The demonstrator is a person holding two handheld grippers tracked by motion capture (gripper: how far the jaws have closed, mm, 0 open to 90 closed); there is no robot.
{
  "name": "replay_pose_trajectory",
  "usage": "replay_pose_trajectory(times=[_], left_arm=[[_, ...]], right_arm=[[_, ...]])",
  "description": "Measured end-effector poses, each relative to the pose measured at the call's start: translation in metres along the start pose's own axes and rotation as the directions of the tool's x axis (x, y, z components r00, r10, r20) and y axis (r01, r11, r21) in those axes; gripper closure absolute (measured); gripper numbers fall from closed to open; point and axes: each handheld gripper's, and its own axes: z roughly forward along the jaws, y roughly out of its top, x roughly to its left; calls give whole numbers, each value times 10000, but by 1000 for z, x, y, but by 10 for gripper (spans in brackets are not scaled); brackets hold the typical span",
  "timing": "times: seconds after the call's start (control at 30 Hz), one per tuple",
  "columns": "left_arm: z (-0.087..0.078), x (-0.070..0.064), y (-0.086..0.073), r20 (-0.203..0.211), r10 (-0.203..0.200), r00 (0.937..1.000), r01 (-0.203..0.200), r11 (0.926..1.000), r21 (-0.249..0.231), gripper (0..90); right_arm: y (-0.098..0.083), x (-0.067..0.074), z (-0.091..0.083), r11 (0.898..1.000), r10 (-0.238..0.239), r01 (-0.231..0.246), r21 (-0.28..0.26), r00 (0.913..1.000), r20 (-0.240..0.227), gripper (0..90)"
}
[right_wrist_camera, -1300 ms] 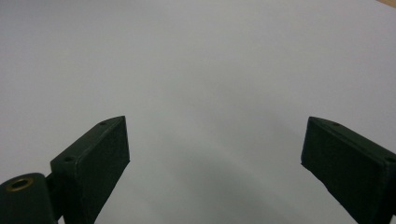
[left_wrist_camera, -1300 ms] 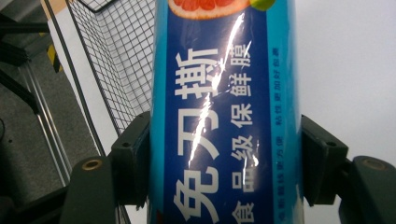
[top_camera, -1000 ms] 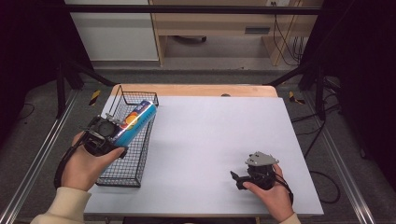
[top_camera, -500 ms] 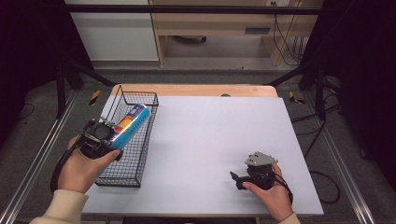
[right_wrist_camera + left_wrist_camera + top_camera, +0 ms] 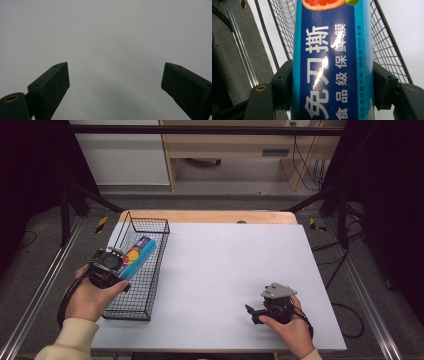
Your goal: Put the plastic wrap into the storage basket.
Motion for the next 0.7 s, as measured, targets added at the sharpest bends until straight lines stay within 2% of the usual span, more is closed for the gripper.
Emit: replay_pose_trajectory(times=[0.43,0.7], left_arm=[[15,3,-1,27,-308,9995,307,9987,399,319],[23,1,-1,113,-284,9995,276,9976,633,319]], right_arm=[[0,0,0,10000,-15,15,-9,10000,-64,83],[0,-1,0,10000,-11,11,25,10000,-46,83]])
